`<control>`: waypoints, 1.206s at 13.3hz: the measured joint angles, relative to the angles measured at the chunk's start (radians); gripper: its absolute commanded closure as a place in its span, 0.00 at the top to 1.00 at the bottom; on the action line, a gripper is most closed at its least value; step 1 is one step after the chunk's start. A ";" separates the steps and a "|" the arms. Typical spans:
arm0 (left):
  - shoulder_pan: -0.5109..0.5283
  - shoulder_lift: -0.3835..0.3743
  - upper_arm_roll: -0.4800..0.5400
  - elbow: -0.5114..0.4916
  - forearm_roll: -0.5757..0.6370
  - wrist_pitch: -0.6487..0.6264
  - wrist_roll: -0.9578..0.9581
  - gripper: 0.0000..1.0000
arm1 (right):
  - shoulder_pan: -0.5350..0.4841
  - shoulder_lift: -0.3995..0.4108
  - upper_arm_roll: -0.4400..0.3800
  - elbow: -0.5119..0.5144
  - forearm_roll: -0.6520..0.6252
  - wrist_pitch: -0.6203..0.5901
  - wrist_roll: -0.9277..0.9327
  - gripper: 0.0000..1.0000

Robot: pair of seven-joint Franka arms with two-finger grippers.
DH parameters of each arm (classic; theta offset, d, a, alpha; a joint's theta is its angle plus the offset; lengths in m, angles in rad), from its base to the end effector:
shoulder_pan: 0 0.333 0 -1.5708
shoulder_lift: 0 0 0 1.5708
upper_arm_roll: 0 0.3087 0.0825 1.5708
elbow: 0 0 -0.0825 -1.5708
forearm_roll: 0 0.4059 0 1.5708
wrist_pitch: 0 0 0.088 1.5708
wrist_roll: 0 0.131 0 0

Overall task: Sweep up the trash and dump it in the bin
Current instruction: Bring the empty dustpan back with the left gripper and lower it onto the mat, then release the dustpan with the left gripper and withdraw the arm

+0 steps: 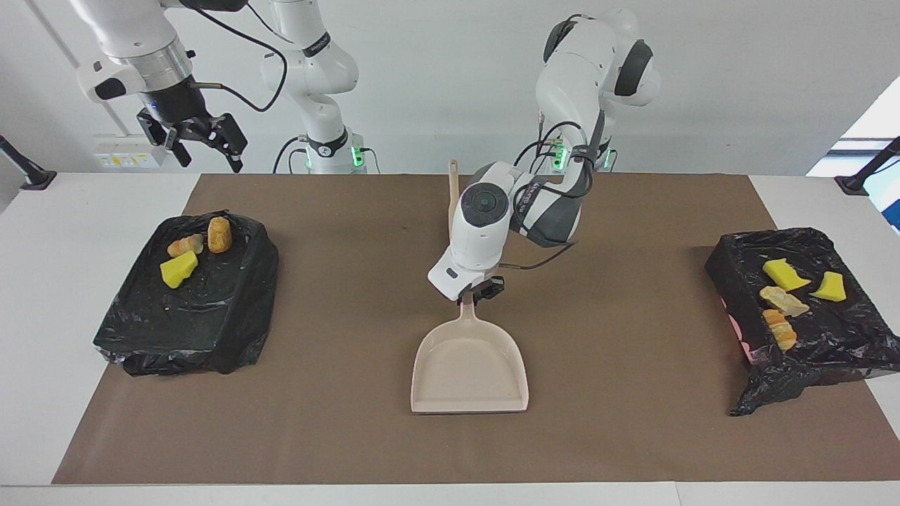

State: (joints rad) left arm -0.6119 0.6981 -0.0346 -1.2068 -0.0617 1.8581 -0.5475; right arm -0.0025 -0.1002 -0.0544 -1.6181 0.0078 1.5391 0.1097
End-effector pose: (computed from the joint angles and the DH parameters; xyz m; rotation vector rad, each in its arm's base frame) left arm 0.6017 -0.4544 0.3269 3.0958 -0.1124 -0.1302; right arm 0.5421 -0.0313 0.6231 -3.1169 0.2594 -0.0324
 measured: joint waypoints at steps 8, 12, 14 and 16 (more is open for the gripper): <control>0.000 -0.005 0.003 0.003 0.007 0.001 -0.001 1.00 | 0.000 0.000 0.007 0.000 0.002 0.000 0.000 1.00; 0.019 -0.125 0.033 -0.061 0.021 -0.002 0.090 1.00 | 0.000 0.001 0.006 0.000 0.001 0.000 0.000 1.00; 0.072 -0.243 0.038 -0.160 0.021 -0.006 0.141 1.00 | 0.000 0.003 0.004 0.000 0.001 0.000 0.000 1.00; 0.130 -0.357 0.040 -0.255 0.021 -0.009 0.215 1.00 | 0.000 0.004 0.003 -0.001 0.001 0.000 0.000 1.00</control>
State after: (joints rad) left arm -0.4819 0.3412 0.0055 -1.4621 -0.0404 1.8495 -0.3323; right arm -0.0023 -0.0962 -0.0512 -1.6189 0.0087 1.5391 0.1097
